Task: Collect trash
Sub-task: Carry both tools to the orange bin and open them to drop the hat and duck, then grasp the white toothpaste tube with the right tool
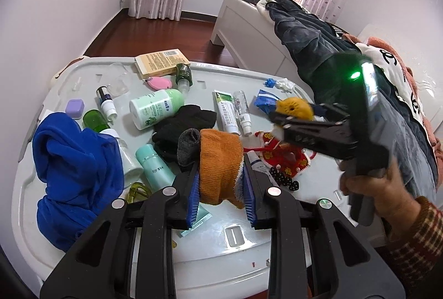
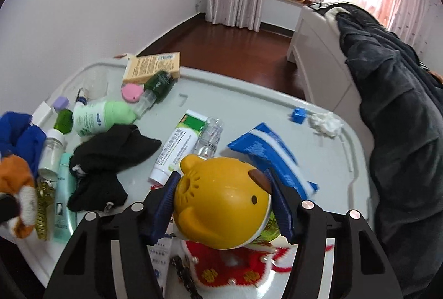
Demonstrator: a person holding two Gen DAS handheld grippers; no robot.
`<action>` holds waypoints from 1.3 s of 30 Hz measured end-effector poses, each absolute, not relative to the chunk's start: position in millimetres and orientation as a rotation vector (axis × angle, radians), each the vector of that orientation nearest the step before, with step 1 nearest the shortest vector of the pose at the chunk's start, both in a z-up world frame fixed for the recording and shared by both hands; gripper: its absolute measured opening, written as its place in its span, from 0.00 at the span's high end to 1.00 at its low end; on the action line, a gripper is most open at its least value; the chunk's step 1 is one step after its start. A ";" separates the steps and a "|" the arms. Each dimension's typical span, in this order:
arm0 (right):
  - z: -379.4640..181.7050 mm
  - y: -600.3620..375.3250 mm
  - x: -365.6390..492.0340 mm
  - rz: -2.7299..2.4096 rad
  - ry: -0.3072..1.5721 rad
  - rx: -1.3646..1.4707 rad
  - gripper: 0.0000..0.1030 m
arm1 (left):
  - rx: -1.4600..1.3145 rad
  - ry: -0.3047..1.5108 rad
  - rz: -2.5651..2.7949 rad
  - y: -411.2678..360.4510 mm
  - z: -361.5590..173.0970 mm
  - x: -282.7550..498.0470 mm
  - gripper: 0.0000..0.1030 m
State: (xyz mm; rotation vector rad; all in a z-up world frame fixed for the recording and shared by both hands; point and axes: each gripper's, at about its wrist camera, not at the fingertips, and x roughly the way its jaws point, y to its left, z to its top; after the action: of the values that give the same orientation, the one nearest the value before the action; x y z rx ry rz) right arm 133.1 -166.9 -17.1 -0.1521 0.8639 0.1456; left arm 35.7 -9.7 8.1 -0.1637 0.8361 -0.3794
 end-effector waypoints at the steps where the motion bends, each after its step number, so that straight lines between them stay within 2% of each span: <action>1: -10.4 -169.3 128.6 0.146 0.861 -0.139 0.41 | -0.161 0.835 -0.385 -11.0 8.3 34.6 0.75; 6: 17.8 -174.7 93.5 0.165 0.843 -0.093 0.41 | -0.158 0.844 -0.444 -18.8 11.4 22.3 0.75; 11: 31.5 -170.8 23.0 0.245 0.857 -0.058 0.41 | -0.152 0.889 -0.501 -27.6 12.3 -17.3 0.75; 15: 14.6 -160.2 -40.1 0.319 0.923 -0.036 0.41 | -0.162 1.025 -0.536 -30.1 -15.4 -70.0 0.75; 20: -38.5 -150.5 -106.8 0.368 1.048 0.022 0.41 | -0.154 1.242 -0.537 -31.6 -67.5 -117.0 0.74; 23: -70.9 -155.4 -124.0 0.352 1.128 0.078 0.41 | -0.145 1.347 -0.511 -28.7 -91.1 -123.6 0.69; 24: -76.9 -156.8 -126.4 0.353 1.149 0.090 0.41 | -0.145 1.360 -0.498 -26.8 -94.3 -125.8 0.64; 25: -82.8 -157.4 -129.0 0.359 1.168 0.110 0.41 | -0.135 1.376 -0.472 -23.6 -100.5 -125.5 0.54; 26: -86.9 -158.7 -129.4 0.367 1.182 0.135 0.41 | -0.127 1.387 -0.453 -21.8 -103.0 -124.4 0.50; 27: -87.5 -160.5 -129.4 0.364 1.177 0.143 0.39 | -0.121 1.394 -0.430 -20.5 -105.5 -124.3 0.42; 28: -86.4 -161.1 -128.3 0.368 1.172 0.148 0.32 | -0.121 1.409 -0.394 -18.1 -108.8 -121.4 0.34; 29: -83.2 -162.6 -127.3 0.374 1.158 0.158 0.29 | -0.122 1.422 -0.379 -17.3 -110.7 -120.1 0.31; 31: -76.4 -167.5 -128.3 0.356 1.123 0.166 0.18 | -0.140 1.450 -0.349 -14.2 -114.8 -116.8 0.30; 35: -69.8 -177.3 -123.5 0.306 1.095 0.159 0.17 | -0.196 1.403 -0.333 -4.8 -109.2 -114.2 0.30; 39: -49.1 -191.7 -108.0 0.277 1.038 0.173 0.17 | -0.185 1.211 -0.354 -1.3 -74.0 -112.3 0.30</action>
State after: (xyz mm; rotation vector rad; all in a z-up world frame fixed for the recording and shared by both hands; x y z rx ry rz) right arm -108.0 -191.7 -49.1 0.1726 1.0383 0.2772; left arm -112.3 -1.3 -74.0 -0.1851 1.2108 -0.3542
